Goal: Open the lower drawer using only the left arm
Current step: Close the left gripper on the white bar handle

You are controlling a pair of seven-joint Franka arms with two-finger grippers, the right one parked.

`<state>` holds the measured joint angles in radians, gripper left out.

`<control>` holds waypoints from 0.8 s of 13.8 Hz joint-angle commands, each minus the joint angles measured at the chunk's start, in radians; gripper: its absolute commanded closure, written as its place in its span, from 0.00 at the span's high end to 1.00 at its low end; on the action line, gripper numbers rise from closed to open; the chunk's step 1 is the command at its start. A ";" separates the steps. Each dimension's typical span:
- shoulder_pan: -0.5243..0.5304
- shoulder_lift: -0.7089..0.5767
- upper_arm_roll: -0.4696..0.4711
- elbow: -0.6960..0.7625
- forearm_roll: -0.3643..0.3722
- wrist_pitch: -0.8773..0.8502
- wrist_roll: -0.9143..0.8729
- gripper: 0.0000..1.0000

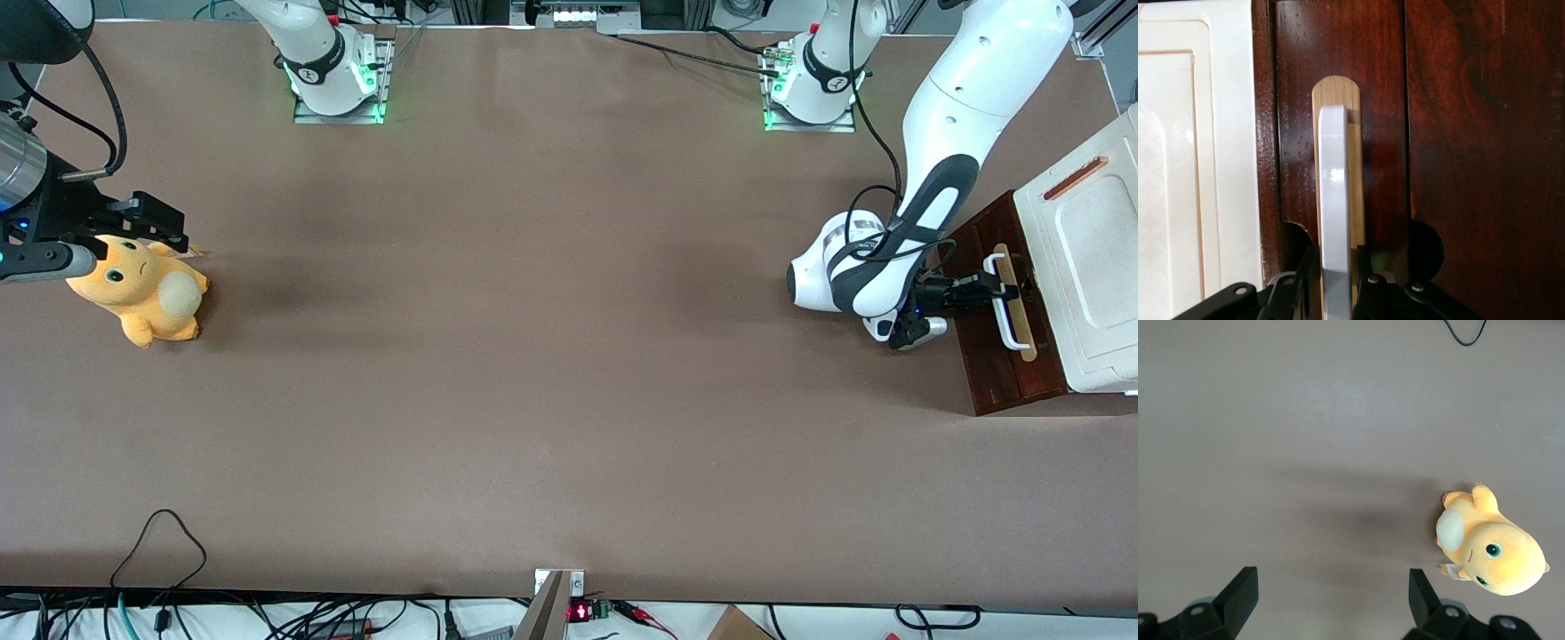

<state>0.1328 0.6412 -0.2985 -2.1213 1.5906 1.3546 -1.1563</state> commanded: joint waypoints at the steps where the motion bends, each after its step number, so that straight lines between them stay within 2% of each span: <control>1: 0.008 0.005 -0.001 0.011 0.023 0.008 0.023 0.25; 4: 0.008 0.005 -0.001 0.011 0.023 0.008 0.023 0.18; 9: 0.008 0.008 -0.001 0.011 0.022 0.008 0.023 0.14; 11: 0.008 0.008 -0.001 0.011 0.022 0.008 0.023 0.09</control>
<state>0.1328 0.6419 -0.2985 -2.1213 1.5907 1.3577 -1.1563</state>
